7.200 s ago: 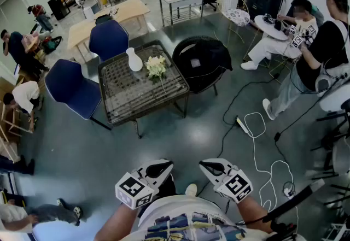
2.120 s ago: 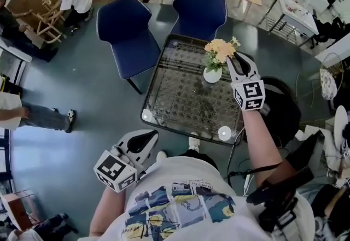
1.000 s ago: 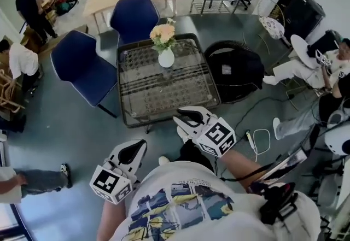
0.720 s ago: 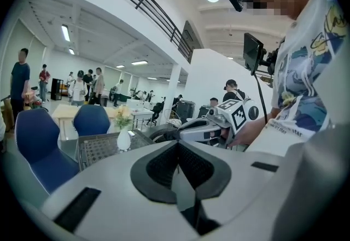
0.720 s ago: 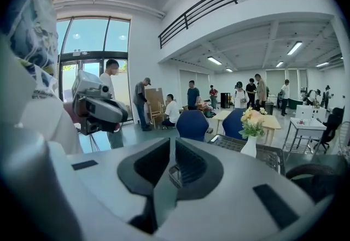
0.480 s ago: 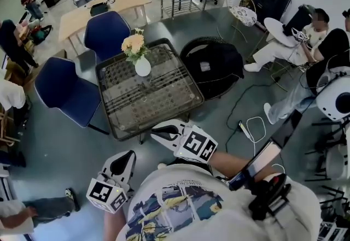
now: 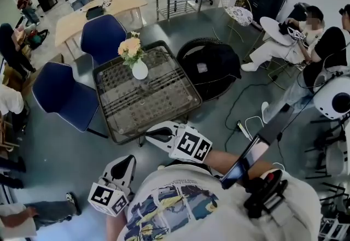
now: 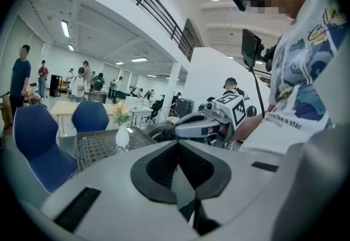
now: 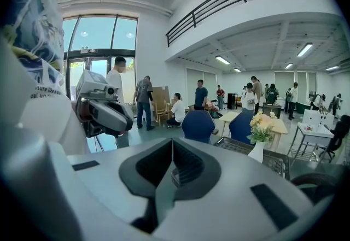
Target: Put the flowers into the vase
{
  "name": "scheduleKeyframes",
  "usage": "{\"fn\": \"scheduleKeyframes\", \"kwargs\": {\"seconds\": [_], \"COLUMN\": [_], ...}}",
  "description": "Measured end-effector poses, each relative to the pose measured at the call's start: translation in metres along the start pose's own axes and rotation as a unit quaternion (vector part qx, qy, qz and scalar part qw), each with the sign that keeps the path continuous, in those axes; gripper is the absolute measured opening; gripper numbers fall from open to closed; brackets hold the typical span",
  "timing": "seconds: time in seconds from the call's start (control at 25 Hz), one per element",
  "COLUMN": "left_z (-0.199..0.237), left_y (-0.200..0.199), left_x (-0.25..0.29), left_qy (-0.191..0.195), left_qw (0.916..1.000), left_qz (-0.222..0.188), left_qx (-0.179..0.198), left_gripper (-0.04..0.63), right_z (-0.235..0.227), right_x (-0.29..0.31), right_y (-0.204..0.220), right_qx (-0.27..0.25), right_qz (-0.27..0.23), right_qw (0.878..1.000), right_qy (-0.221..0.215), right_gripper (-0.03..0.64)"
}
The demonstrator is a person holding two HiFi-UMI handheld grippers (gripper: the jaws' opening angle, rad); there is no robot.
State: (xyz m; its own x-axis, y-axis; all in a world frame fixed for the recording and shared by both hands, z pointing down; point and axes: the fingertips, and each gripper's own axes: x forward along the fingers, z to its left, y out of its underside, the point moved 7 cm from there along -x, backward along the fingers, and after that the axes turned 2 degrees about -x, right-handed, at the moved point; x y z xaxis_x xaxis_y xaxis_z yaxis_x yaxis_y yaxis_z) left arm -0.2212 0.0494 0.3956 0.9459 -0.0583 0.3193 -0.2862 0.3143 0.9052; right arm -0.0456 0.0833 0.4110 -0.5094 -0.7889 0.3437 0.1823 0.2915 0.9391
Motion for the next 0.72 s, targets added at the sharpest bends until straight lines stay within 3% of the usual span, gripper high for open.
{"fn": "scheduleKeyframes", "kwargs": {"seconds": [0.72], "left_z": [0.014], "left_y": [-0.001], "left_x": [0.001], "left_qy": [-0.002], "left_qw": [0.9999], "left_qz": [0.002], "left_qx": [-0.011], "left_gripper": [0.009], "right_z": [-0.004], "right_x": [0.011], "right_y": [-0.002], "right_qx": [-0.002], "right_qz": [0.010], "right_qw": [1.000], "right_qy": [-0.004], "right_gripper": [0.012]}}
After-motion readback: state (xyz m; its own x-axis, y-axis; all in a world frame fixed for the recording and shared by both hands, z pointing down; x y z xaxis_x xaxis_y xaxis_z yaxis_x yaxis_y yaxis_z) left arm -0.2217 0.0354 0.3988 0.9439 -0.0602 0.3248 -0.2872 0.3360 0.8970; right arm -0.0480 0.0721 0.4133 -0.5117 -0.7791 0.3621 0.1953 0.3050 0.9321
